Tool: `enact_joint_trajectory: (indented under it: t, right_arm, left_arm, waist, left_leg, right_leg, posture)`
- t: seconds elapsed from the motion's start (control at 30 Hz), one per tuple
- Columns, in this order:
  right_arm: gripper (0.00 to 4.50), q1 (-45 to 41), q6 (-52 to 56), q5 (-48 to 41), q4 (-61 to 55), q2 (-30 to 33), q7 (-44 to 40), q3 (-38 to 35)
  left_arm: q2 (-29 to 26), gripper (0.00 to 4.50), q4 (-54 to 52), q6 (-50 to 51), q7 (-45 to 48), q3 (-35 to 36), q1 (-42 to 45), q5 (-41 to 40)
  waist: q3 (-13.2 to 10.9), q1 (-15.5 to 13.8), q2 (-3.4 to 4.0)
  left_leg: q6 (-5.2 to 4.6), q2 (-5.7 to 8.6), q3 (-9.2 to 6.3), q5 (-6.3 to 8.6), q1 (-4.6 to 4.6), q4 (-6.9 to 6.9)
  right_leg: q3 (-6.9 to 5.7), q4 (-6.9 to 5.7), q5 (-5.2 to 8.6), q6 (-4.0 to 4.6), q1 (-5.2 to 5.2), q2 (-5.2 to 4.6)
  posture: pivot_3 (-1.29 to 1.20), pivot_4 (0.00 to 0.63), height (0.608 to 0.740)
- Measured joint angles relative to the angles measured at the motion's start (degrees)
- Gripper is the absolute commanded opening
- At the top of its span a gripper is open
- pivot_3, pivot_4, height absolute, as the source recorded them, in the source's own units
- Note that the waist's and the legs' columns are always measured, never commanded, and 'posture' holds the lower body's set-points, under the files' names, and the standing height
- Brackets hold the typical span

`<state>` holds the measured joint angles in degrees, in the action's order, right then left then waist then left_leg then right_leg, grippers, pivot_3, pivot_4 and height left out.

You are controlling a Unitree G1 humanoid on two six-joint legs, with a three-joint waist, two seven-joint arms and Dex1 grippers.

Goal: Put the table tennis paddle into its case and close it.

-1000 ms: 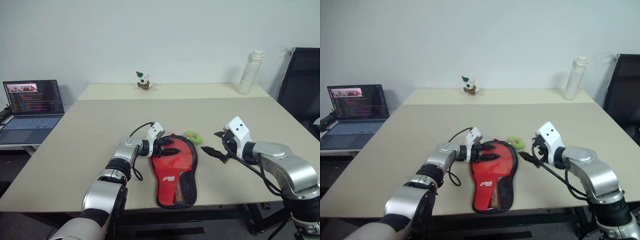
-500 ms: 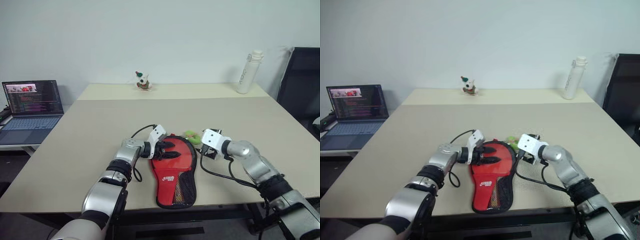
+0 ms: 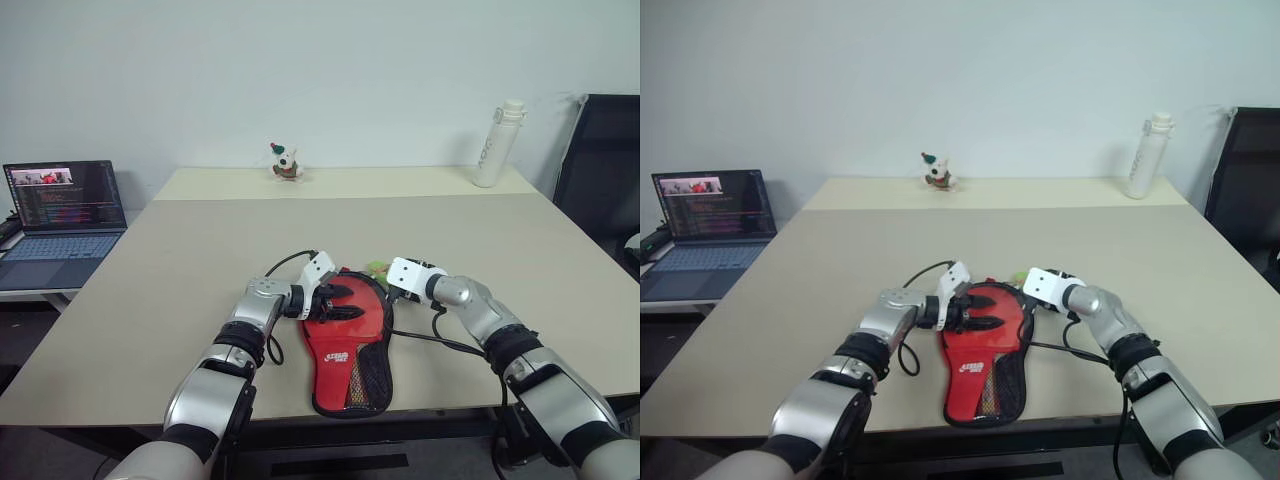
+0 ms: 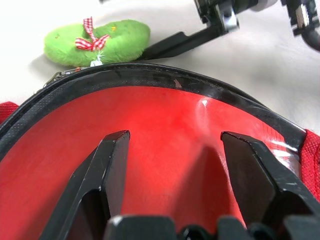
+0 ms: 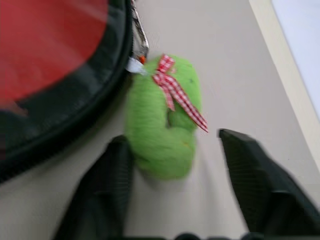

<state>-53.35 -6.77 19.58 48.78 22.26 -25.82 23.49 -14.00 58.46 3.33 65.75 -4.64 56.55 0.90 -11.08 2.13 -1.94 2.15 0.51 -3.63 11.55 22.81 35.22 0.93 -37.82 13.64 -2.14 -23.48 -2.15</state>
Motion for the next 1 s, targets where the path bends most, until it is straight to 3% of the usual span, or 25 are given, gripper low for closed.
enact_joint_trajectory:
  t: [0.17, 0.53, 1.0]
  right_arm:
    - [0.04, 0.09, -0.13, -0.02, -0.64, 0.07, -0.40, -0.39]
    - [0.02, 6.39, 5.33, -0.91, -15.49, 6.19, -6.14, -3.90]
    - [0.02, 28.48, 23.77, -6.96, -51.22, 19.62, -21.43, -10.29]
  left_arm:
    - [0.48, 3.17, -0.02, -0.02, 0.17, -0.16, 0.00, -0.06]
    - [1.20, 3.17, 0.43, -5.47, 3.64, -4.30, -0.06, 1.78]
    - [2.27, 3.17, 5.42, -12.74, 0.28, -5.09, 0.34, 2.71]
  waist:
    - [0.00, 0.05, 0.00]
    - [0.01, -0.18, 0.01]
    - [0.14, -0.70, 0.14]
  left_leg:
    - [0.00, 0.01, 0.00, 0.00, 0.00, 0.00]
    - [0.00, 0.02, -0.01, 0.00, -0.01, 0.01]
    - [0.00, 0.05, -0.17, 0.04, 0.01, 0.54]
  right_leg:
    - [0.00, 0.00, 0.00, 0.00, 0.00, -0.01]
    - [0.00, 0.01, 0.00, 0.00, 0.03, -0.01]
    - [-0.14, 0.01, 0.18, -0.31, 0.35, -0.02]
  posture:
    - [0.00, 0.150, 0.740]
    - [0.00, 0.150, 0.740]
    - [0.00, 0.150, 0.740]
